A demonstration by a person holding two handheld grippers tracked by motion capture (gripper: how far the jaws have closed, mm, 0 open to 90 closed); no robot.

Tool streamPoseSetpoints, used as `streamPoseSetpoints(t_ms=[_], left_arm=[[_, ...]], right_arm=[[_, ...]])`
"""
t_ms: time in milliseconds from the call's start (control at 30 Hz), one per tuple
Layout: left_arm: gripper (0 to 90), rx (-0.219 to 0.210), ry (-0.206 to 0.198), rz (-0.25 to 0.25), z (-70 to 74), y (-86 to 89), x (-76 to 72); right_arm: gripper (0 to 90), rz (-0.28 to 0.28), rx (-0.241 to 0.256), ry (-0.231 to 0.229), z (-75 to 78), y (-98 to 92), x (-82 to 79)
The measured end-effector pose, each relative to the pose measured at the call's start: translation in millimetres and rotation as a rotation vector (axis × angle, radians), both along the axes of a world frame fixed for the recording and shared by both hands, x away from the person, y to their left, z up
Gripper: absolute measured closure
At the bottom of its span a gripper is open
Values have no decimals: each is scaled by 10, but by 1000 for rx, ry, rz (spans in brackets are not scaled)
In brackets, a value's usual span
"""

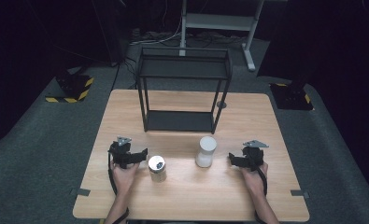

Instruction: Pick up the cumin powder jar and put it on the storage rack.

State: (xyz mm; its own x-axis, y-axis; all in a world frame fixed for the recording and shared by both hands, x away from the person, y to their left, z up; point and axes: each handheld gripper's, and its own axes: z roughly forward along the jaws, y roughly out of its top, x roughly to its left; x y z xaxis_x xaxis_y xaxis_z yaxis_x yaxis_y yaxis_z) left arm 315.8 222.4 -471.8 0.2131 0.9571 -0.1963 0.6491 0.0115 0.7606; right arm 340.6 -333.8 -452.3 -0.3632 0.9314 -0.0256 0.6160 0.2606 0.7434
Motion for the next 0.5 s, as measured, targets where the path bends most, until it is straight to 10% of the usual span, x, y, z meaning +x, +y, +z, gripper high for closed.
streamPoseSetpoints(t_ms=[500], left_arm=[[49,-13,1,-4,-4,35,0]], right_arm=[[100,0,11,1,-1,-23,3]])
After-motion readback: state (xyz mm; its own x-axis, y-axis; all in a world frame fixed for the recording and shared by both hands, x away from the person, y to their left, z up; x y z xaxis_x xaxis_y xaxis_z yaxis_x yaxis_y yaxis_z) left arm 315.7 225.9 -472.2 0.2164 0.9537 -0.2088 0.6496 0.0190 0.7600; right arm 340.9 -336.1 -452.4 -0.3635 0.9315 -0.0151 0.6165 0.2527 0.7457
